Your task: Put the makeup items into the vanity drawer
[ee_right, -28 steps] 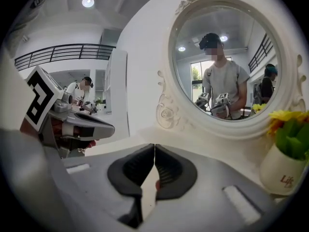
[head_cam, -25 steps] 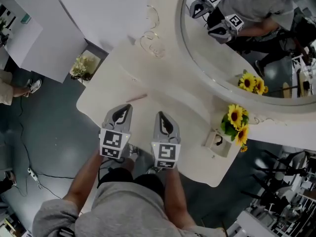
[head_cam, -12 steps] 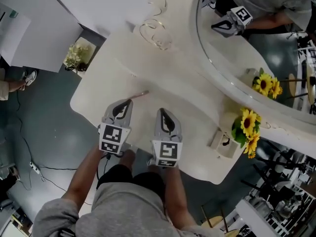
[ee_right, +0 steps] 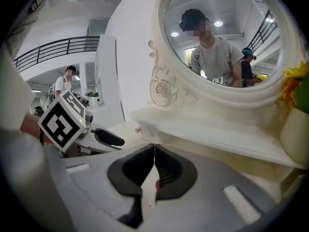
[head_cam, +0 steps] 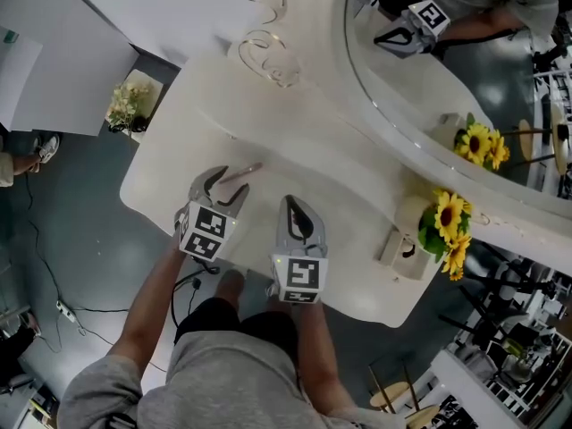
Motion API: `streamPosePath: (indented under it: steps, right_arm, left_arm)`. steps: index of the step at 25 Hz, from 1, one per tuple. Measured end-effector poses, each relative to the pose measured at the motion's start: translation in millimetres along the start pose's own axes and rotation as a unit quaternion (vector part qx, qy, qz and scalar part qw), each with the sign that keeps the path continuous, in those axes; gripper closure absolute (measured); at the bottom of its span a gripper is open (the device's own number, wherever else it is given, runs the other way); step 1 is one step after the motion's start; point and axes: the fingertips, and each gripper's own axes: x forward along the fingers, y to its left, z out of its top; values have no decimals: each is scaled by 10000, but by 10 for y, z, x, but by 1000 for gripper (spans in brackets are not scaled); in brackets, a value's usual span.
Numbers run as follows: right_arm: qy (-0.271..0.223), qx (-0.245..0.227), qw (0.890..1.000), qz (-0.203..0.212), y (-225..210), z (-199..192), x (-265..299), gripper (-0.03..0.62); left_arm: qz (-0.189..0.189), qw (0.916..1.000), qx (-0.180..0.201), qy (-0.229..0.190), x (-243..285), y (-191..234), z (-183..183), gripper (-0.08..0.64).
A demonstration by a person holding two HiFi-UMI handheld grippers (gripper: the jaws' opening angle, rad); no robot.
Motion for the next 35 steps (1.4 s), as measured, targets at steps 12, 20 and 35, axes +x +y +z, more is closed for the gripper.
streamPosePath:
  steps: [12,20,35]
  right_arm:
    - [4,94,9998,-151,-97,-42,-57,584]
    - [-21,80,9997,-213,-100,-39,-104,586]
    - [-468,-83,9959,-774,-383,353,-621,586]
  left_arm:
    - [-37,9979,150,628,142,-25,-234,473]
    - [-122,9984,44,550,123,-42,-214,506]
    - [7,9982,127,-589,-379,-249,583,508]
